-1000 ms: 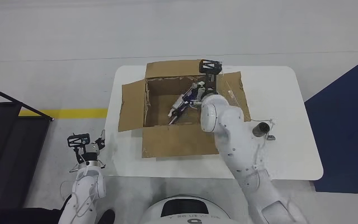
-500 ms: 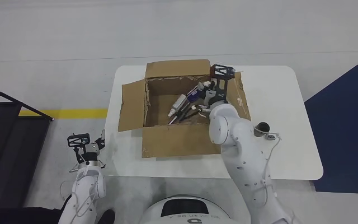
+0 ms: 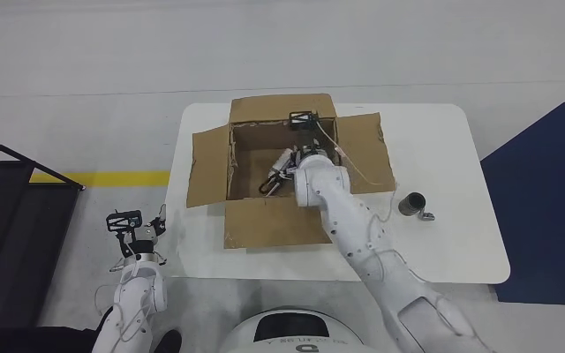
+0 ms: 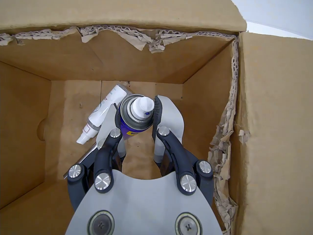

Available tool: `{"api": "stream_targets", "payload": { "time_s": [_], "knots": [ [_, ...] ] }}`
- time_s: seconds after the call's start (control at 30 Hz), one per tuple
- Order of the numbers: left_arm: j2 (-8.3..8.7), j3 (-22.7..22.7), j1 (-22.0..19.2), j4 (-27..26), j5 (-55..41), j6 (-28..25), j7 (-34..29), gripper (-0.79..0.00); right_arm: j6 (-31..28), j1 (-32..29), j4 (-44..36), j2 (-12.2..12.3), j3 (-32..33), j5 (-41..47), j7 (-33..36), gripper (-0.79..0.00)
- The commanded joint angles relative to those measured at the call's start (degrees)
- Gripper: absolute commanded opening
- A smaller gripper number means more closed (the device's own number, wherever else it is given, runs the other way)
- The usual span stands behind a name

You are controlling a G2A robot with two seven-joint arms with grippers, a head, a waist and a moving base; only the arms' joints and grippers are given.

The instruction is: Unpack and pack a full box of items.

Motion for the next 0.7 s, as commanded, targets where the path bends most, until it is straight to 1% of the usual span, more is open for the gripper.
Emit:
{"api": "stream_targets", "payload": {
  "time_s": [0.0, 0.03, 0.07, 0.1, 0.13, 0.17, 0.33, 0.37, 0.43, 0.5, 0.67],
  "knots": [
    [0.0, 0.0, 0.0, 0.0, 0.0, 0.0, 0.0, 0.0, -0.4, 1.0, 1.5, -0.3, 0.0, 1.5, 1.3, -0.785],
    [0.0, 0.0, 0.0, 0.0, 0.0, 0.0, 0.0, 0.0, -0.5, 1.6, 2.3, -0.5, 0.1, 2.3, 1.9, -0.693],
    [0.0, 0.0, 0.0, 0.0, 0.0, 0.0, 0.0, 0.0, -0.7, 2.1, 3.1, -0.7, 0.2, 3.5, 2.4, -0.483],
    [0.0, 0.0, 0.0, 0.0, 0.0, 0.0, 0.0, 0.0, -0.9, 2.6, 3.9, -0.9, 0.3, 4.4, 2.6, -0.397],
    [0.0, 0.0, 0.0, 0.0, 0.0, 0.0, 0.0, 0.0, -1.0, 3.0, 4.7, -1.0, 0.4, 5.1, 2.7, -0.132],
    [0.0, 0.0, 0.0, 0.0, 0.0, 0.0, 0.0, 0.0, -0.9, 3.4, 5.1, -1.2, 0.5, 6.3, 2.7, 0.0],
    [0.0, 0.0, 0.0, 0.0, 0.0, 0.0, 0.0, 0.0, -1.4, 3.0, 4.7, -1.5, 2.4, 11.4, 2.5, 0.0],
    [0.0, 0.0, 0.0, 0.0, 0.0, 0.0, 0.0, 0.0, -1.3, 2.8, 4.4, -1.5, 2.9, 12.2, 3.5, 0.0],
    [0.0, 0.0, 0.0, 0.0, 0.0, 0.0, 0.0, 0.0, -0.7, 3.1, 4.5, -1.5, 3.7, 13.1, 7.7, 0.0],
    [0.0, 0.0, 0.0, 0.0, 0.0, 0.0, 0.0, 0.0, 0.3, 3.9, 4.8, -1.5, 3.9, 12.4, 11.2, 0.0],
    [0.0, 0.0, 0.0, 0.0, 0.0, 0.0, 0.0, 0.0, 2.0, 6.5, 9.4, -1.7, 2.5, 8.3, 15.3, 0.0]
  ]
}}
